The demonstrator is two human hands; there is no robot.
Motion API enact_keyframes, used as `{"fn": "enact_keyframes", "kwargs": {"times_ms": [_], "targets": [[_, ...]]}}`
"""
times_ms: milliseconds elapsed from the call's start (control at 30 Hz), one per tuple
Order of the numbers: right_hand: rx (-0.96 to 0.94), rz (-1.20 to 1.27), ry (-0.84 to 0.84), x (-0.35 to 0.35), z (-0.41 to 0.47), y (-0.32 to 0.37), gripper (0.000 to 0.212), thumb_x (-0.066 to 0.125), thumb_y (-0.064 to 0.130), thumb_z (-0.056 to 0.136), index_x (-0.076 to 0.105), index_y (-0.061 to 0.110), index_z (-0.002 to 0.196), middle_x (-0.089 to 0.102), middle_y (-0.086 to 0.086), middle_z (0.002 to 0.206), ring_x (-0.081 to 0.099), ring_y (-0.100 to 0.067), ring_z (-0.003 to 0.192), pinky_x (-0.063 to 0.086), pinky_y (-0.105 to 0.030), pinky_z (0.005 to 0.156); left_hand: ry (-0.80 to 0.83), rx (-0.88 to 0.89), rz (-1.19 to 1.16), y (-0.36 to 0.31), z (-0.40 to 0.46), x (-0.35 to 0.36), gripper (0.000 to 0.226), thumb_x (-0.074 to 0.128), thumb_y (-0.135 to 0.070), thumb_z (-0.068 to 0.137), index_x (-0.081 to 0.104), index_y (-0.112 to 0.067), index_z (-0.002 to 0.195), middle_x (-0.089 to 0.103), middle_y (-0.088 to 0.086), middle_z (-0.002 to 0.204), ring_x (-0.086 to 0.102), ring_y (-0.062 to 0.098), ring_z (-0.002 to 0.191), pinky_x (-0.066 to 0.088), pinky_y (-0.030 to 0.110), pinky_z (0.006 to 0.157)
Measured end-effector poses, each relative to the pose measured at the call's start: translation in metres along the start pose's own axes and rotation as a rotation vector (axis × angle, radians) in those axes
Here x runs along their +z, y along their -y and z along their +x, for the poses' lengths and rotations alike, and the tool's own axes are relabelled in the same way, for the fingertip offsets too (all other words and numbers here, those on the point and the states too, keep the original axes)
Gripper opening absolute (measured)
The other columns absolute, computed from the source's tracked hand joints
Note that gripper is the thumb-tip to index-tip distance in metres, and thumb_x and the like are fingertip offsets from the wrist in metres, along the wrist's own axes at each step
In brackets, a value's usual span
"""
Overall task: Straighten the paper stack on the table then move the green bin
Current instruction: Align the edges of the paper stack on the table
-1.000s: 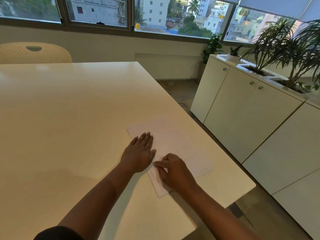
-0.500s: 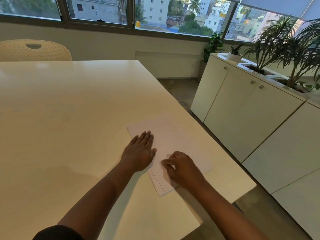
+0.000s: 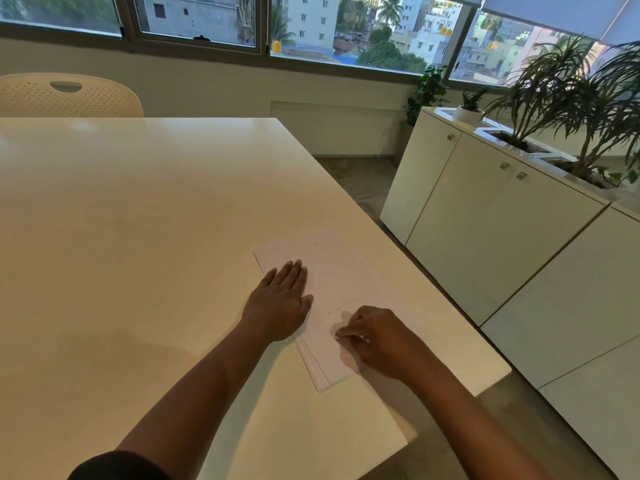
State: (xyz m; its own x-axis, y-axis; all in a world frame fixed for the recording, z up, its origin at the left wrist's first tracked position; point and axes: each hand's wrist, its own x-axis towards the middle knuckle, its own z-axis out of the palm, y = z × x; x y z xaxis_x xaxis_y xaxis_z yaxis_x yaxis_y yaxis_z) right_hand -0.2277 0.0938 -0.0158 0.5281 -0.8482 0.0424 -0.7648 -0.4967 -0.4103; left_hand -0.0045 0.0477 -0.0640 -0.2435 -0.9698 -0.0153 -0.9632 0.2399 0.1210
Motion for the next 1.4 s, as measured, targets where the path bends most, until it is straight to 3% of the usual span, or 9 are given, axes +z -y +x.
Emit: {"fn": "enact_keyframes", "kwargs": {"times_ms": [200,367,467,567,700,967,1167,1233,1400], "targets": [[-0.056,0.015,-0.160,0.024,0.022,0.029,0.023,0.060,0.027,0.094,0.070,0.022,0.114,0.067,-0.007,0.099,0.061,-0.015,0.084,0.053,-0.028,0.076,-0.006,0.005,-0.005,-0.001,-0.001,-0.001,0.062,0.009,-0.044,0.104,-0.007,-0.014,0.156,-0.012,0.004,0.165,-0.012,0.015,0.151,-0.002,0.038,0.124],[-0.079,0.033,0.020,0.008,0.004,0.006,0.023,0.065,0.025,0.090,0.070,0.024,0.113,0.057,0.011,0.093,0.056,-0.004,0.081,0.048,-0.015,0.073,-0.010,0.003,-0.026,0.000,-0.001,-0.002,0.063,0.010,-0.044,0.104,-0.006,-0.014,0.156,-0.011,0.004,0.165,-0.011,0.015,0.151,-0.002,0.038,0.124],[-0.071,-0.010,0.064,-0.005,0.003,-0.008,0.024,0.069,0.019,0.086,0.072,0.025,0.109,0.061,0.010,0.095,0.057,-0.002,0.083,0.041,-0.008,0.070,-0.015,0.000,-0.033,0.000,-0.002,-0.002,0.063,0.011,-0.045,0.104,-0.006,-0.014,0.156,-0.011,0.003,0.165,-0.011,0.015,0.151,-0.003,0.037,0.124],[-0.097,-0.002,-0.035,0.002,0.017,-0.001,0.022,0.068,0.023,0.088,0.072,0.022,0.109,0.066,0.002,0.098,0.058,-0.005,0.080,0.043,-0.010,0.073,-0.008,0.002,-0.032,0.000,-0.002,-0.003,0.063,0.011,-0.045,0.104,-0.006,-0.014,0.156,-0.011,0.004,0.165,-0.011,0.015,0.151,-0.003,0.037,0.124],[-0.111,0.046,-0.132,0.028,0.023,0.020,0.022,0.065,0.025,0.091,0.071,0.022,0.112,0.063,-0.001,0.089,0.056,-0.007,0.072,0.045,-0.014,0.067,-0.004,0.010,-0.027,0.000,-0.002,-0.003,0.063,0.010,-0.044,0.104,-0.007,-0.013,0.156,-0.011,0.005,0.165,-0.012,0.016,0.151,-0.004,0.037,0.124],[-0.093,0.002,0.061,0.004,-0.003,-0.008,0.028,0.070,0.021,0.087,0.070,0.030,0.113,0.061,0.010,0.102,0.057,-0.001,0.086,0.043,-0.007,0.071,-0.009,0.010,-0.030,0.001,-0.001,0.001,0.063,0.008,-0.046,0.103,-0.007,-0.015,0.156,-0.012,0.004,0.164,-0.013,0.016,0.151,-0.003,0.038,0.124],[-0.088,0.009,-0.156,0.028,0.022,0.022,0.024,0.062,0.027,0.092,0.070,0.024,0.115,0.065,-0.001,0.094,0.057,-0.009,0.080,0.051,-0.021,0.073,-0.001,0.017,-0.029,0.002,0.000,0.000,0.063,0.009,-0.045,0.104,-0.007,-0.013,0.156,-0.012,0.005,0.164,-0.013,0.016,0.151,-0.004,0.037,0.124],[-0.094,0.001,-0.136,0.036,0.019,0.027,0.026,0.060,0.028,0.094,0.067,0.026,0.118,0.061,-0.001,0.094,0.054,-0.009,0.079,0.050,-0.020,0.070,0.000,0.016,-0.032,0.002,0.000,0.000,0.063,0.009,-0.045,0.103,-0.007,-0.014,0.156,-0.013,0.005,0.164,-0.013,0.016,0.151,-0.005,0.037,0.124],[-0.086,-0.048,0.033,0.012,-0.008,0.002,0.028,0.061,0.035,0.091,0.064,0.036,0.119,0.054,0.011,0.100,0.052,-0.001,0.083,0.037,-0.006,0.064,-0.003,0.018,-0.026,0.003,0.000,0.001,0.064,0.008,-0.047,0.103,-0.007,-0.014,0.156,-0.013,0.005,0.164,-0.013,0.017,0.151,-0.004,0.038,0.124]]}}
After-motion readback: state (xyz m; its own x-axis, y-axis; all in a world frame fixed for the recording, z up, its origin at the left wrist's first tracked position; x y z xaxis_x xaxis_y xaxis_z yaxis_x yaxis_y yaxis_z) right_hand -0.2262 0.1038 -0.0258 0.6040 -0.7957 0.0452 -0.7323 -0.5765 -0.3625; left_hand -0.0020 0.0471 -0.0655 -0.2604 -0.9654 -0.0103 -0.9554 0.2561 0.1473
